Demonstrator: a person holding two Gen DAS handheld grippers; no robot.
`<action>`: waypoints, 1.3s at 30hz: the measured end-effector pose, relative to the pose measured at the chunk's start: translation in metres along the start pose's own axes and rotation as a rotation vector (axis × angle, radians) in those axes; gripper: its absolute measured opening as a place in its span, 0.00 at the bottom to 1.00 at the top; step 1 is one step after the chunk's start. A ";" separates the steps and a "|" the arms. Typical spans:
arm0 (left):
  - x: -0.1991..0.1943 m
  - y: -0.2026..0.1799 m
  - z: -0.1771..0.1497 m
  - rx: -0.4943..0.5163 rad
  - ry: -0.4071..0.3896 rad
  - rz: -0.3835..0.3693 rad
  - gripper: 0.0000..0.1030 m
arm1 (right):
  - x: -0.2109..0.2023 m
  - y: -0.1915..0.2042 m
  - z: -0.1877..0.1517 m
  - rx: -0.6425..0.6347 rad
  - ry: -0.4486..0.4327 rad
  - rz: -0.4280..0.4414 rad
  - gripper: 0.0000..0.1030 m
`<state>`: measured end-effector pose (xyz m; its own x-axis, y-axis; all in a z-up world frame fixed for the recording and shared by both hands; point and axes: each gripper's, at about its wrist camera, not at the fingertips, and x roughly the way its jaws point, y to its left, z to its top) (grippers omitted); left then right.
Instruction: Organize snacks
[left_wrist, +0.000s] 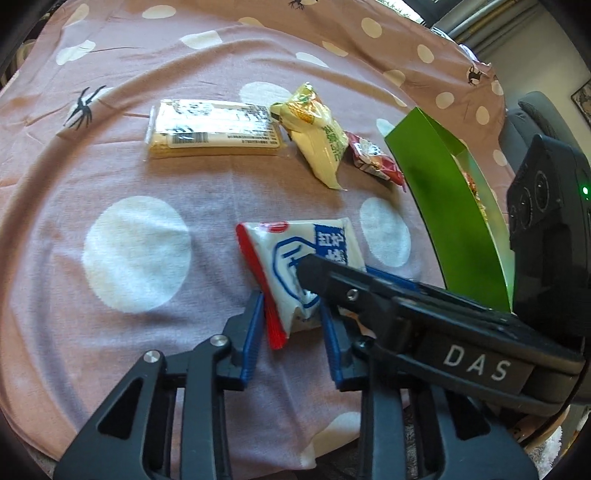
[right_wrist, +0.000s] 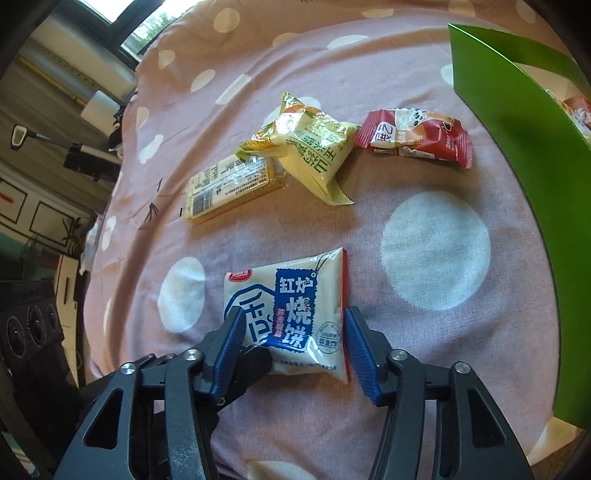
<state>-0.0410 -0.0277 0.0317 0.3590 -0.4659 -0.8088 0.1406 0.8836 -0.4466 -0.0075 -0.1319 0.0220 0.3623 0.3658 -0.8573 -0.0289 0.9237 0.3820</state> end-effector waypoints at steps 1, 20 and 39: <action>-0.001 -0.002 -0.001 0.009 -0.005 0.006 0.25 | 0.000 0.000 0.000 -0.001 0.003 0.004 0.48; -0.050 -0.048 0.001 0.168 -0.165 0.033 0.24 | -0.063 0.018 -0.007 -0.051 -0.178 0.026 0.46; -0.075 -0.113 0.018 0.339 -0.281 -0.039 0.24 | -0.141 0.009 -0.008 -0.043 -0.402 -0.011 0.46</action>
<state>-0.0673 -0.0921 0.1496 0.5782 -0.5094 -0.6373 0.4366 0.8531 -0.2857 -0.0660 -0.1743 0.1436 0.6977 0.2899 -0.6551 -0.0583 0.9344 0.3514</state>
